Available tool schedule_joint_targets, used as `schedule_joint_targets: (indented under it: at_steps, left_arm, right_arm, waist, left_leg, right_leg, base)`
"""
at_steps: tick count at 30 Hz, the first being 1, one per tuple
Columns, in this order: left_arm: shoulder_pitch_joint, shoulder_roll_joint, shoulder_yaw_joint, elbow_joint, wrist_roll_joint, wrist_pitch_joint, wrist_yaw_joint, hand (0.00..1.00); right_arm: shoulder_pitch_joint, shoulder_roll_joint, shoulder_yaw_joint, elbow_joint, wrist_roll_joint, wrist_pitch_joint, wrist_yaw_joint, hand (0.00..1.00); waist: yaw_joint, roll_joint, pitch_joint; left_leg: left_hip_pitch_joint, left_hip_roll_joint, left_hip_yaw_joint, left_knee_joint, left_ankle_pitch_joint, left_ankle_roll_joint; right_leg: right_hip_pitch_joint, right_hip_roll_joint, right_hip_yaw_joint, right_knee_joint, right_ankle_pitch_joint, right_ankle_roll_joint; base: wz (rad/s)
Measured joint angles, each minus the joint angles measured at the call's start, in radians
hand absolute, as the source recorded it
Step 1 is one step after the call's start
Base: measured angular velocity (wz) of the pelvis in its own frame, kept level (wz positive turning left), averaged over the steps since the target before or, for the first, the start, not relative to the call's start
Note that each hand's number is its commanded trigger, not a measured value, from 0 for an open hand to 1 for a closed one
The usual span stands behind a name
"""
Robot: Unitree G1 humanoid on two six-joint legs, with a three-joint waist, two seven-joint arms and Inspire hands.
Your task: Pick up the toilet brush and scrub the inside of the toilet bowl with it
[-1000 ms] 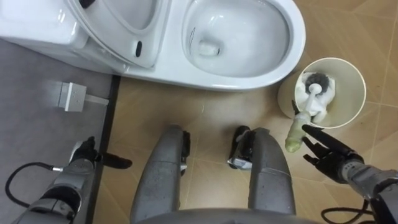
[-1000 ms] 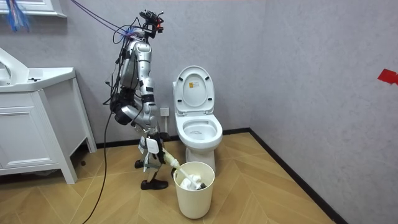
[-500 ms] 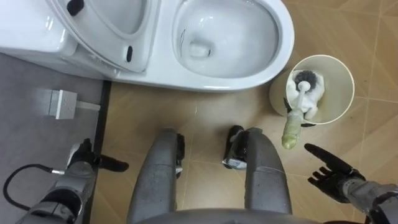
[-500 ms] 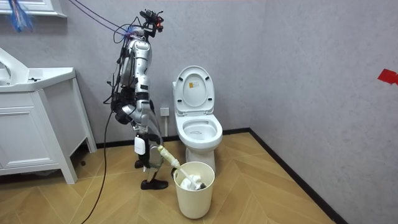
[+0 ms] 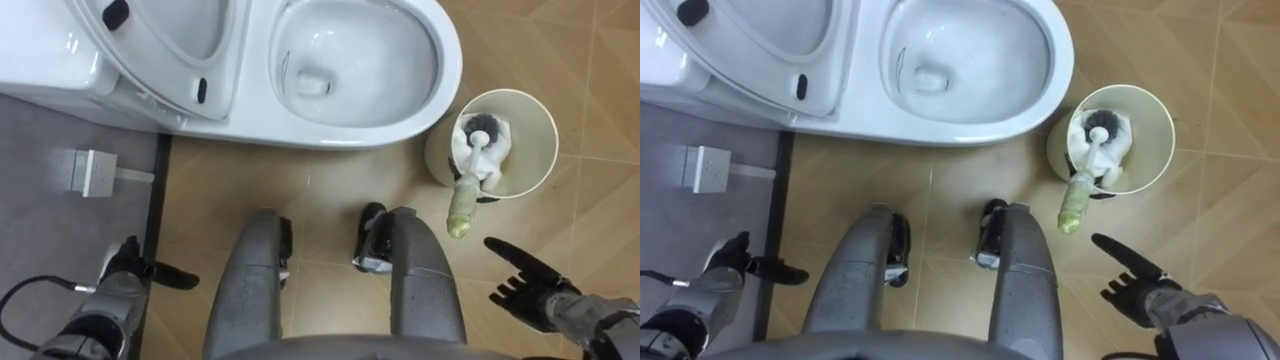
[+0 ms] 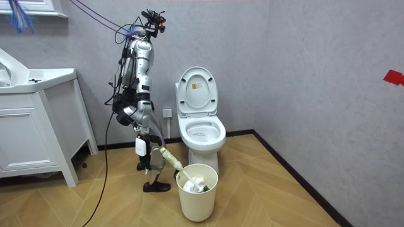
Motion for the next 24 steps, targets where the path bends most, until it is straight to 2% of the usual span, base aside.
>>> schedule_joint_targets:
  at_steps: [7, 11, 17, 22, 24]
  left_arm:
    - [-0.020, 0.000, 0.008, 0.000, 0.000, -0.022, -0.029, 0.00]
    - [-0.039, -0.005, 0.023, 0.000, -0.001, -0.023, -0.028, 0.00]
    - [-0.040, -0.008, 0.034, 0.004, -0.009, -0.023, -0.023, 0.00]
    - [-0.036, -0.011, 0.034, 0.011, -0.006, -0.023, -0.023, 0.00]
    - [-0.036, -0.011, 0.034, 0.019, -0.008, -0.029, -0.023, 0.00]
  right_arm:
    - [-0.039, 0.000, -0.009, -0.025, 0.010, -0.003, 0.033, 0.00]
    - [-0.040, 0.000, -0.007, -0.053, 0.045, -0.022, 0.062, 0.00]
    - [-0.056, 0.000, -0.005, -0.055, 0.048, -0.023, 0.118, 0.00]
    - [-0.076, -0.003, -0.006, -0.061, 0.045, -0.024, 0.145, 0.00]
    - [-0.083, -0.005, -0.006, -0.066, 0.043, -0.024, 0.157, 0.00]
  waist:
    - [0.025, 0.012, 0.0070]
    - [0.051, 0.026, 0.0141]
    - [0.074, 0.034, 0.0127]
    - [0.075, 0.035, 0.0125]
    - [0.075, 0.035, 0.0127]
  left_leg:
    - [-0.007, 0.000, 0.000, 0.001, 0.000, 0.001]
    - [-0.009, 0.000, 0.000, -0.001, 0.000, 0.002]
    - [-0.002, -0.001, 0.002, -0.010, 0.000, 0.003]
    - [-0.001, -0.001, 0.003, -0.011, 0.000, 0.004]
    - [0.000, -0.004, 0.007, -0.011, 0.001, 0.006]
  right_leg:
    - [-0.005, -0.001, 0.000, -0.003, 0.001, 0.002]
    - [-0.005, -0.001, -0.001, -0.008, 0.003, 0.005]
    - [-0.003, -0.002, -0.002, -0.010, 0.003, 0.005]
    - [-0.002, -0.005, -0.005, -0.010, 0.003, 0.005]
    - [-0.002, -0.017, -0.013, -0.007, 0.002, 0.003]
  base:
    - [0.00]
    - [0.00]
    - [0.00]
    - [0.00]
    - [0.00]
